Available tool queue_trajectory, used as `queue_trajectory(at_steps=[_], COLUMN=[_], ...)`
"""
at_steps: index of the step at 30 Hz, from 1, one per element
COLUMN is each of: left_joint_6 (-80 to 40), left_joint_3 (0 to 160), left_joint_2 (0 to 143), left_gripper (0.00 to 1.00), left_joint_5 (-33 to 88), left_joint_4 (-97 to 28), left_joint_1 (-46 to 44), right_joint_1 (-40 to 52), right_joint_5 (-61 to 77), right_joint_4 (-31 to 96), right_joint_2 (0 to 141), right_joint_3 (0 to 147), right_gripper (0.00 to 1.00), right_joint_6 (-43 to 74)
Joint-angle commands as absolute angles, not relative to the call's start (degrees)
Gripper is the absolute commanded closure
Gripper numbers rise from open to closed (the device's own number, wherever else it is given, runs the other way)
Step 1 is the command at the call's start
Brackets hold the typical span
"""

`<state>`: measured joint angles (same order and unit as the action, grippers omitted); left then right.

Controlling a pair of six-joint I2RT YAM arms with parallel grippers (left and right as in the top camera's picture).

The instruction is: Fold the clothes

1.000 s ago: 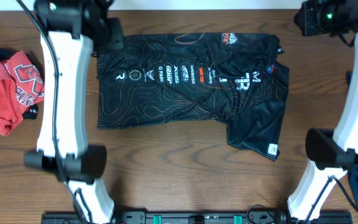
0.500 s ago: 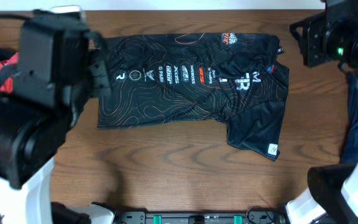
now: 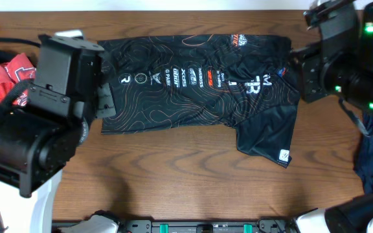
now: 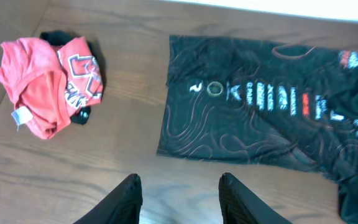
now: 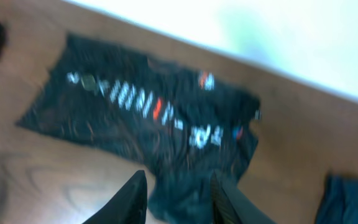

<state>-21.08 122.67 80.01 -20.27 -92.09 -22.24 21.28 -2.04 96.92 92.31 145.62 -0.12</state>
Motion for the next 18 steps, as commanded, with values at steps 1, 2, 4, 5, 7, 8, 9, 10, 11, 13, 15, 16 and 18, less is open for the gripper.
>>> queue_trajectory(at_steps=[1, 2, 4, 5, 7, 8, 9, 10, 11, 13, 15, 16, 18], left_joint_6=[-23.5, -24.3, -25.5, -26.6, -28.1, -28.8, -28.9, -28.9, -28.9, -28.8, -28.8, -28.8, -28.8], left_joint_3=[115.5, 112.7, 106.0, 102.1, 95.4, 91.5, 87.7, 85.1, 81.5, 75.2, 70.1, 67.5, 64.0], left_joint_2=[79.0, 78.7, 78.2, 78.0, 77.7, 77.7, 77.7, 77.7, 77.7, 77.7, 77.8, 77.8, 77.8], left_gripper=[0.58, 0.58, 0.58, 0.57, 0.58, 0.58, 0.58, 0.70, 0.91, 0.93, 0.84, 0.77, 0.74], left_joint_5=[-21.6, -21.6, -21.5, -21.5, -21.5, -21.4, -20.6, -19.6, -17.9, -15.5, -14.5, -14.1, -14.0], left_joint_4=[-92.3, -91.0, -87.7, -85.7, -82.2, -80.0, -77.6, -75.7, -73.0, -68.1, -64.3, -62.5, -60.1], left_joint_1=[-22.5, -22.5, -22.5, -22.5, -22.5, -22.5, -22.5, -22.5, -22.5, -22.4, -22.4, -22.3, -21.9], right_joint_1=[21.8, 21.8, 21.8, 21.8, 21.8, 21.8, 21.8, 21.8, 21.8, 21.8, 21.8, 21.8, 21.8], right_joint_5=[-4.4, -4.5, -3.8, -2.9, -1.4, -1.2, -1.3, -1.2, -1.0, -0.8, 0.6, 1.7, 3.8], right_joint_4=[96.7, 96.0, 93.4, 91.2, 87.1, 85.3, 83.1, 81.4, 79.9, 76.9, 74.3, 72.7, 70.0], right_joint_2=[92.8, 92.6, 92.1, 91.8, 91.3, 90.9, 90.7, 90.5, 90.3, 90.3, 90.3, 90.2, 90.1], right_joint_3=[133.4, 129.9, 122.5, 118.1, 111.1, 108.1, 104.7, 101.9, 99.0, 92.6, 87.1, 83.8, 78.0], right_gripper=[0.67, 0.67, 0.65, 0.63, 0.60, 0.58, 0.53, 0.51, 0.49, 0.45, 0.45, 0.46, 0.48], right_joint_6=[4.1, 5.0, 6.4, 6.9, 6.9, 7.4, 8.4, 9.3, 9.7, 10.8, 11.2, 11.2, 12.0])
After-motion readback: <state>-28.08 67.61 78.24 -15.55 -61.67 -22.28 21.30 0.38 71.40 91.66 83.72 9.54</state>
